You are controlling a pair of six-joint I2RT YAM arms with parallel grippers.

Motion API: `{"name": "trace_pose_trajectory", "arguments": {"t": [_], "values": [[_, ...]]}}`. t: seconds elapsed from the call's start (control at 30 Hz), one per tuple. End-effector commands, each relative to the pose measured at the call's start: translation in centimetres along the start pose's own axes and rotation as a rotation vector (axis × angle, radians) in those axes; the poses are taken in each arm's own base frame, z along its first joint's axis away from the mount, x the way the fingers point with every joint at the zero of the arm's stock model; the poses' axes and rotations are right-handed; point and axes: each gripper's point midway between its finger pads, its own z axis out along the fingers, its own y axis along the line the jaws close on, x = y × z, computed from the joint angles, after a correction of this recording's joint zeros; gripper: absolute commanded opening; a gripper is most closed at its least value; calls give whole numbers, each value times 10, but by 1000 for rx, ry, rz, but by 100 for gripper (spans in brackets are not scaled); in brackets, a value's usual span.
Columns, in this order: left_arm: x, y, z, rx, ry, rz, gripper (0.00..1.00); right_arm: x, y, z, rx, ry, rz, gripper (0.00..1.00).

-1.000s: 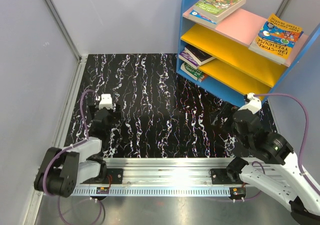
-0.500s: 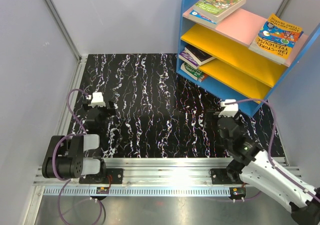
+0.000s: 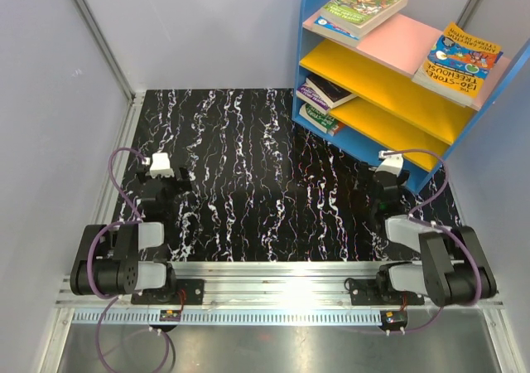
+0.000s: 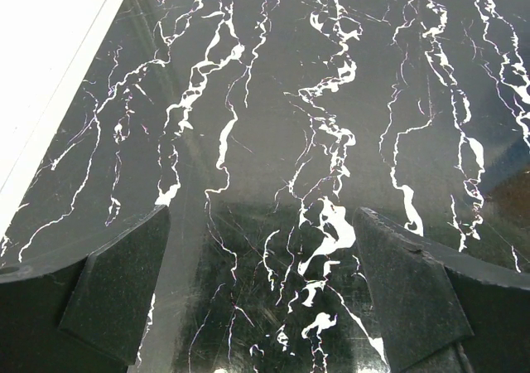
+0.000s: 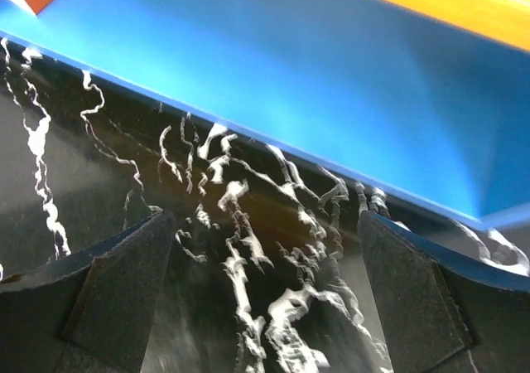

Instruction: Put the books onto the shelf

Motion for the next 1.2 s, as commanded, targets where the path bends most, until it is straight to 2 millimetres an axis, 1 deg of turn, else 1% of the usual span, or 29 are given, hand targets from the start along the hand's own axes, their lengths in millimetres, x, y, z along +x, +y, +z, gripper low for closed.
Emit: {"name": "trace_pose_trajectory", "arguments": {"t": [0.0,0.03,0.07,0.1,0.2,0.23,0.27,0.3,0.37,0.4,0.43,0.47,0.53,0.57,0.6,0.67,0.83,0.87,0.9,0.97,1.03,1.07,1.17], "values": [[-37,-1,7,7,-129,-19,99,-61,20,28,-38,-140,118,100],[-37,-1,7,6,-130,-17,99,-58,23,34,-52,-112,111,100],[-37,-1,7,6,-127,-17,99,-51,21,41,-56,-64,97,100],[-37,-1,7,6,-129,-17,99,-53,31,44,-109,-51,83,100],[-37,0,7,4,-127,-19,99,-52,29,49,-102,-33,85,100],[-37,0,7,4,-129,-17,99,-53,28,49,-108,-45,71,100],[-38,0,7,4,-130,-18,99,-59,29,46,-127,-80,44,100],[-37,-1,7,6,-129,-17,99,-67,30,39,-176,-183,-19,100],[-37,0,7,4,-129,-19,99,-63,15,41,-132,-175,28,100],[-37,0,7,4,-129,-19,99,-61,7,40,-107,-191,96,100],[-36,-1,6,6,-127,-19,99,-61,-11,42,-60,-202,130,100],[-37,-1,7,6,-129,-17,99,-56,-16,44,-46,-202,155,100],[-37,-1,7,6,-129,-17,99,-52,-19,45,-71,-222,188,100],[-36,0,7,4,-126,-17,99,-45,-13,50,-109,-217,162,100],[-36,-1,7,6,-127,-19,99,-46,-2,51,-168,-212,138,100],[-36,-1,7,6,-126,-17,99,-48,5,54,-206,-194,108,100],[-36,0,7,4,-127,-17,99,-47,4,56,-194,-185,115,100],[-37,-1,7,4,-127,-19,99,-52,5,58,-195,-188,106,100],[-37,-1,7,4,-129,-19,99,-45,5,58,-197,-153,101,100],[-36,-1,7,6,-126,-17,99,-46,5,55,-200,-168,103,100],[-36,-1,8,6,-123,-17,99,-46,7,56,-211,-161,95,100],[-36,-1,8,4,-121,-17,99,-43,8,57,-216,-148,91,100],[-37,-1,8,6,-124,-17,99,-46,8,57,-214,-161,93,100]]}}
